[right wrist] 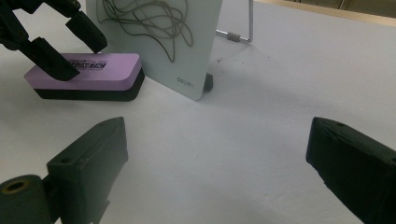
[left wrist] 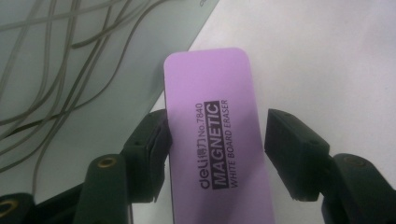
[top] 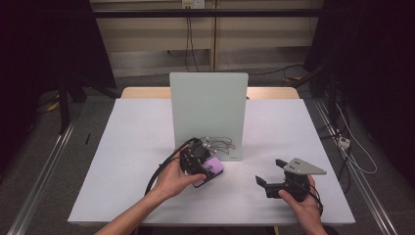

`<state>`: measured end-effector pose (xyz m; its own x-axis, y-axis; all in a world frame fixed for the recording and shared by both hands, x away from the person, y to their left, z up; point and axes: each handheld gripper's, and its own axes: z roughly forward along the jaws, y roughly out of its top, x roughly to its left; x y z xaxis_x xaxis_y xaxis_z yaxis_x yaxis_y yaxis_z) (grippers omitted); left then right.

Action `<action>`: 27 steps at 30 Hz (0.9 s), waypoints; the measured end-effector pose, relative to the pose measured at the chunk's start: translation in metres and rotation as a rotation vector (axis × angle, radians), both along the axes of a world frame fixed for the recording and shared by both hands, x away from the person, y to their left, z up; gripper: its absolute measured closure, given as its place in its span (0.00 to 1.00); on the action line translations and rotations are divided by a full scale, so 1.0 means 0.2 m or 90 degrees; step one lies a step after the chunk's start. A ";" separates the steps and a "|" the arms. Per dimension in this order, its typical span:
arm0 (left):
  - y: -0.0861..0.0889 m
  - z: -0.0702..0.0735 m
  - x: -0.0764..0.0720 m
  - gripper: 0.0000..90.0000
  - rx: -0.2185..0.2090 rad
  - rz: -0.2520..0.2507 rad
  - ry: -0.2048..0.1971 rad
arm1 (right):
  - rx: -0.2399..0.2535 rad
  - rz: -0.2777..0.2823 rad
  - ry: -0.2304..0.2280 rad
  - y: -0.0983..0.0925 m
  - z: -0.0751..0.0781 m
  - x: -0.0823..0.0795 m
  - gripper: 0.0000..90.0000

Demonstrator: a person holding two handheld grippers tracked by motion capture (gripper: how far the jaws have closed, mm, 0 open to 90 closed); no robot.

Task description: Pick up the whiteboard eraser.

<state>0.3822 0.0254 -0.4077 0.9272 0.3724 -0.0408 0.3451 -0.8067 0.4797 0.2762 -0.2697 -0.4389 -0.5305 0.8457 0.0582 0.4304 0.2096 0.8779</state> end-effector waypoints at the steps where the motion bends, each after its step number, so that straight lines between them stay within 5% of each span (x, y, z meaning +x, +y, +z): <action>1: 0.00 0.00 0.00 0.46 -0.004 0.006 0.001 | -0.001 0.000 0.001 0.00 0.00 0.00 0.06; 27: -0.02 -0.04 0.04 0.44 0.015 0.026 0.046 | 0.000 0.005 0.001 0.00 0.00 0.00 0.06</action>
<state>0.3892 0.0211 -0.4164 0.9064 0.4109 -0.0974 0.4103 -0.8022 0.4338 0.2759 -0.2690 -0.4388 -0.5365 0.8418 0.0590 0.4303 0.2128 0.8772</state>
